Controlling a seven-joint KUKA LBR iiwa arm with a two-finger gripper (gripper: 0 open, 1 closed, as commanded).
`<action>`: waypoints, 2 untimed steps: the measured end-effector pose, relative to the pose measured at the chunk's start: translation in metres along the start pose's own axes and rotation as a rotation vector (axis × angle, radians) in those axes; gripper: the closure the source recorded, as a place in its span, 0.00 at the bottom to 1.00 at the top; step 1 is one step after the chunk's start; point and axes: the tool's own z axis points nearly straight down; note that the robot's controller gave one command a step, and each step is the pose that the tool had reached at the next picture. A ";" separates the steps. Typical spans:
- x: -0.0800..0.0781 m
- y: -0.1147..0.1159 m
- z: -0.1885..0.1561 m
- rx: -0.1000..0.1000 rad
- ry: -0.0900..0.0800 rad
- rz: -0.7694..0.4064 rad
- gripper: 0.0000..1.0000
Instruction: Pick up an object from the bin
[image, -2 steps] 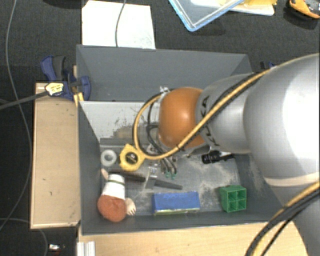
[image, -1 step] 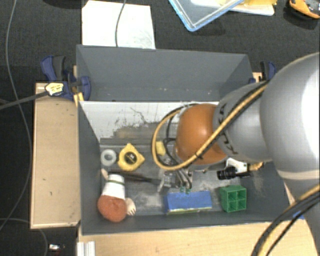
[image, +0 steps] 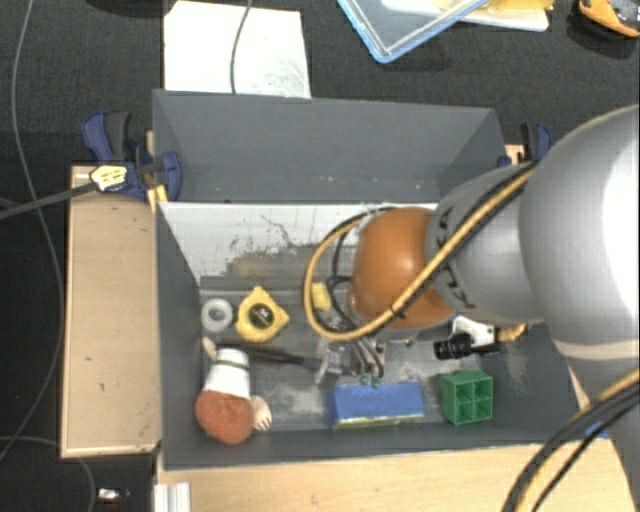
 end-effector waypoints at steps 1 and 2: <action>-0.009 0.000 -0.061 0.002 0.004 -0.070 1.00; -0.011 0.009 -0.089 -0.001 0.000 -0.312 1.00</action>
Offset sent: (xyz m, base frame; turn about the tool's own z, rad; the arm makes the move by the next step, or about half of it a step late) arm 0.0095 0.0099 0.0844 -0.3717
